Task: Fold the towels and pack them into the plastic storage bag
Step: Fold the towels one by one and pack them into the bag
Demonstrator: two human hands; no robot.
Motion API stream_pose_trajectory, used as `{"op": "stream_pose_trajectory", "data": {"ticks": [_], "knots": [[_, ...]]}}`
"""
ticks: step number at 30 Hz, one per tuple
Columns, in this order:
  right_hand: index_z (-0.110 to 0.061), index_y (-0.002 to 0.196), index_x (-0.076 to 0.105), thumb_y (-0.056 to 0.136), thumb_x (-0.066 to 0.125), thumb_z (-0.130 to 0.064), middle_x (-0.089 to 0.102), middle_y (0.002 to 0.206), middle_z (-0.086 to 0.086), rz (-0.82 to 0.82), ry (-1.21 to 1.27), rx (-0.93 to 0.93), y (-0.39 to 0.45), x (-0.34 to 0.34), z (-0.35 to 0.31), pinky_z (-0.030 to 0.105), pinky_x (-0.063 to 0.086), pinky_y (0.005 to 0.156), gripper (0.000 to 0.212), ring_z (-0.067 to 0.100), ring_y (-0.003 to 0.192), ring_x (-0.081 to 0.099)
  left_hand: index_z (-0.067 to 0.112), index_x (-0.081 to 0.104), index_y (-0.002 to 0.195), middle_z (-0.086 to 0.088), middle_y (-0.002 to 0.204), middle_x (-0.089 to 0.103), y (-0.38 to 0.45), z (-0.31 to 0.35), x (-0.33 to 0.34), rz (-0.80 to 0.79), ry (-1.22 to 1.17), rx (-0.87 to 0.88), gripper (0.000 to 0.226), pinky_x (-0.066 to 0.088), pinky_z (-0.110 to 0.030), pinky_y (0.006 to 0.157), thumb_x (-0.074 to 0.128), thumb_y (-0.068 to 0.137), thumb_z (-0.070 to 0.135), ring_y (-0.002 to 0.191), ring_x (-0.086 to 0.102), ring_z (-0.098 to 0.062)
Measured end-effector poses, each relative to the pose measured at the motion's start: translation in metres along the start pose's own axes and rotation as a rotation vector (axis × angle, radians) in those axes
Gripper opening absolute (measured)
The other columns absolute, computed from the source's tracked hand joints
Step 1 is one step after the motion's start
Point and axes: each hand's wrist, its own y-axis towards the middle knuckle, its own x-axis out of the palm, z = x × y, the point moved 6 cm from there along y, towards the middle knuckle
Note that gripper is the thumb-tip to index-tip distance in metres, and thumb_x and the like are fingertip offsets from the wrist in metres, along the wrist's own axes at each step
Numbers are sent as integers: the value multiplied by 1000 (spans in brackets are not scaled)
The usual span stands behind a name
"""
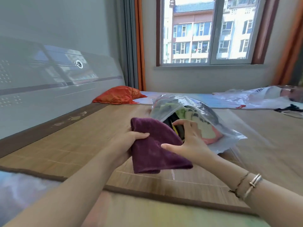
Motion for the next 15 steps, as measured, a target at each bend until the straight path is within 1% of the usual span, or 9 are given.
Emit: {"op": "stream_pose_trajectory", "data": {"ticks": [3, 4, 5, 6, 7, 9, 10, 12, 15], "knots": [[-60, 134, 17, 58, 75, -61, 11, 154, -15, -129, -145, -106, -7, -17, 28, 47, 21, 117, 95, 16, 145, 9, 10, 65, 112, -15, 109, 71, 15, -15, 48, -95, 36, -32, 29, 58, -38, 80, 63, 84, 1, 95, 68, -28], [-61, 137, 9, 56, 74, -61, 8, 157, -14, -162, -155, -108, -7, -20, 37, 47, 19, 117, 104, 16, 146, 7, 9, 66, 109, -16, 107, 71, 21, -19, 60, -124, 43, -36, 27, 58, -38, 78, 63, 84, 0, 93, 69, -29], [-60, 139, 5, 54, 75, -58, 11, 157, -12, -178, -148, -92, -5, -24, 45, 45, 21, 117, 110, 16, 146, 11, 9, 67, 107, -15, 104, 72, 28, -21, 71, -152, 44, -39, 26, 58, -38, 76, 64, 83, -1, 91, 70, -28], [-57, 141, 9, 55, 78, -52, 22, 154, -9, -203, -99, -57, 0, -28, 54, 43, 27, 116, 111, 15, 142, 23, 9, 68, 105, -14, 101, 73, 35, -24, 80, -175, 43, -38, 25, 58, -38, 75, 65, 82, -1, 90, 71, -28], [-51, 141, 20, 58, 82, -42, 39, 145, -5, -238, -3, -10, 6, -32, 60, 41, 36, 111, 103, 13, 134, 39, 9, 68, 105, -13, 100, 74, 43, -25, 86, -189, 49, -29, 24, 58, -38, 77, 66, 82, 1, 91, 71, -28], [-31, 126, 48, 69, 82, -22, 62, 116, -2, -273, 173, 98, 19, -37, 77, 41, 51, 96, 67, 11, 107, 61, 14, 69, 100, -5, 96, 75, 61, -23, 94, -172, 159, 81, 19, 57, -36, 80, 72, 82, 9, 92, 70, -24], [-23, 116, 55, 72, 81, -19, 66, 105, 0, -212, 147, 125, 27, -41, 85, 42, 53, 91, 51, 12, 97, 65, 18, 69, 96, 0, 90, 75, 69, -19, 95, -122, 260, 188, 17, 56, -31, 77, 75, 80, 17, 89, 70, -20], [-17, 105, 59, 74, 78, -25, 67, 96, 0, 10, -71, 104, 43, -48, 99, 43, 51, 86, 37, 17, 92, 64, 23, 65, 97, 7, 85, 69, 81, -3, 88, 91, 430, 445, 26, 53, -25, 75, 78, 77, 32, 84, 65, -12], [-17, 100, 53, 82, 69, -29, 63, 93, -1, 245, -156, 107, 59, -49, 108, 35, 47, 77, 27, 20, 90, 61, 21, 52, 117, 6, 105, 58, 88, 23, 70, 514, 905, 766, 47, 42, -27, 80, 72, 80, 41, 94, 51, -16]]}}
